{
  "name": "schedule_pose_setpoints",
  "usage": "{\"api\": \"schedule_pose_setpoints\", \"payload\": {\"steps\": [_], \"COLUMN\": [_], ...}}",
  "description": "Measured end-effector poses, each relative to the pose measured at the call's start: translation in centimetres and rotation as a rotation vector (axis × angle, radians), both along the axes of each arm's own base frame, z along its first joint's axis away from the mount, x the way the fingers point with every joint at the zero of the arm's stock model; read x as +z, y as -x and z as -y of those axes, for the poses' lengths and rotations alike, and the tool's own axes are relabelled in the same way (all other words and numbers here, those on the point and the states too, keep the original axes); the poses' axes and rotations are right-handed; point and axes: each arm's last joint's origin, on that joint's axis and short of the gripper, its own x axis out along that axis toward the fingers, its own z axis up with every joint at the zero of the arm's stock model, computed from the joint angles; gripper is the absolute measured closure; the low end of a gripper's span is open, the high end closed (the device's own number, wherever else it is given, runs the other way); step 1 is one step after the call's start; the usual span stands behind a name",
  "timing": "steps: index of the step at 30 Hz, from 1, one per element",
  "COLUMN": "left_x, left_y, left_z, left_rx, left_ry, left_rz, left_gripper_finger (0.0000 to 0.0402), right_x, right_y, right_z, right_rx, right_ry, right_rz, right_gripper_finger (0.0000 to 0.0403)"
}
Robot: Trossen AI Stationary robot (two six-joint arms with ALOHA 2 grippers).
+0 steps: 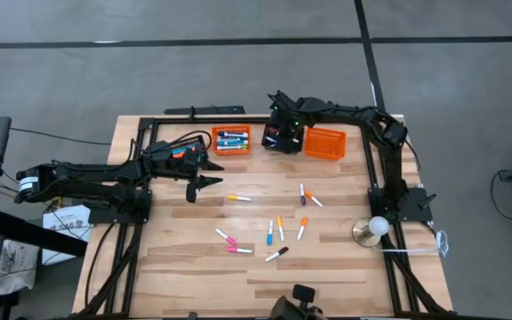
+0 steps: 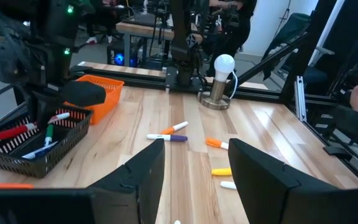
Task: Pick & Place Markers
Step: Put the small red marker pen into the right black bin, then put the small orange highlighter pen into the right orange bin
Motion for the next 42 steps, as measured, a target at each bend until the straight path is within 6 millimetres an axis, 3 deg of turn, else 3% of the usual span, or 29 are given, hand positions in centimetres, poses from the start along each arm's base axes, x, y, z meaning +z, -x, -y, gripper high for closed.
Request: {"api": "schedule_pose_setpoints", "payload": {"steps": [7,22,27,32,42], "left_x": [0.0,0.1,0.1,0.1,0.0], "left_y": [0.0,0.0,0.0,0.0,0.0], "left_z": [0.0,0.0,0.0,0.0,0.0], "left_rx": [0.0,0.001,0.001,0.001,0.001], "left_ry": [0.0,0.006,0.006,0.006,0.006], "left_rz": [0.002,0.005,0.005,0.005,0.004], "left_gripper_finger": [0.0224,0.0224,0.0224,0.0224,0.0224], "right_x": [-1.1,-0.6,2.0,5.9,12.5], "right_y": [-0.6,-0.5,-0.6,-0.2,2.4], "right_z": [0.0,0.0,0.1,-0.7,-6.3], "right_rx": [0.005,0.06,0.076,0.09,0.269], "right_ry": [-0.024,-0.004,0.019,0.002,-0.205], "right_rz": [-0.06,-0.065,-0.037,-0.004,0.206], "right_gripper_finger": [0.0379,0.0298,0.0275,0.0279,0.0287]}}
